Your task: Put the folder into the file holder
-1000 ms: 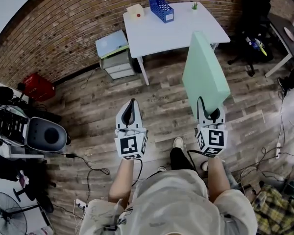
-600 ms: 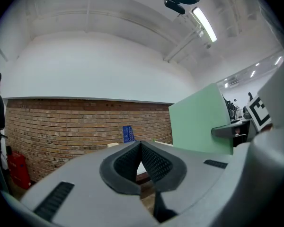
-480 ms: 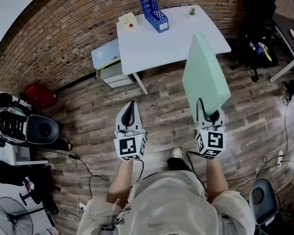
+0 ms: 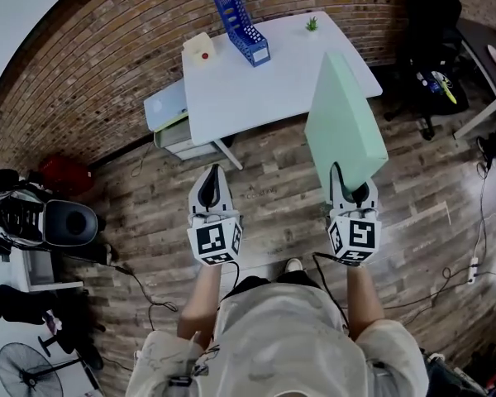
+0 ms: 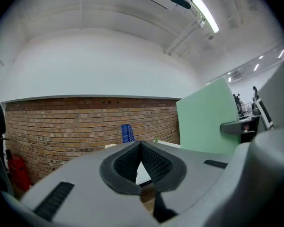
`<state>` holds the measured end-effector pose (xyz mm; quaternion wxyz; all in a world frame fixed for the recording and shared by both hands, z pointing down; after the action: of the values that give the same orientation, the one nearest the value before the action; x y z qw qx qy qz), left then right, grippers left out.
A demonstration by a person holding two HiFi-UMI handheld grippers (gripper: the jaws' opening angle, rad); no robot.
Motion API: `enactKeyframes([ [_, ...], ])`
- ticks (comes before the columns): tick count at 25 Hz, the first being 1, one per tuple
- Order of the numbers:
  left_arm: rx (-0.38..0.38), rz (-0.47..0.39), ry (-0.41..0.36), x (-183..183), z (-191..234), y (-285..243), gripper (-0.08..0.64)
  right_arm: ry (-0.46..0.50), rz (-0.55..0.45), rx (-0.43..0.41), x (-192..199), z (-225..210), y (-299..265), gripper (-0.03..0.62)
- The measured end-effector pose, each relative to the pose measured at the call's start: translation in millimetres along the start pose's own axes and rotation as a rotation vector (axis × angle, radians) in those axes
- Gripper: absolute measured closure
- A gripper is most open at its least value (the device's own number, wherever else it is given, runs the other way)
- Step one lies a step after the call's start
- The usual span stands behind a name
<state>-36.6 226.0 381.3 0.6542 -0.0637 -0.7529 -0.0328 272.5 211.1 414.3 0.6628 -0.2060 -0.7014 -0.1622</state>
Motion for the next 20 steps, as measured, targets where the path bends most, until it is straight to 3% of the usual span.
enactKeyframes([
  [11,-0.006,-0.043,0.046,14,9,-47,0.551,0.047,0.006,0.005,-1,-8,-44,0.43],
  [20,0.043,-0.077,0.063,22,34,-161,0.551,0.068,-0.006,0.051,-16,-21,-144,0.431],
])
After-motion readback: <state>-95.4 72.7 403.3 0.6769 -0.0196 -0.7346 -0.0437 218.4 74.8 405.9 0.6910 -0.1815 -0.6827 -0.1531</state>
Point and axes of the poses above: the fingertips, and each gripper's own axes: y backward along the fingers, z to its left, x out of its underside, the point moved 10 cm from there along y, backward along the fingers, and after that the axes turned 14 degrees about -x, right-handed, at the moved point
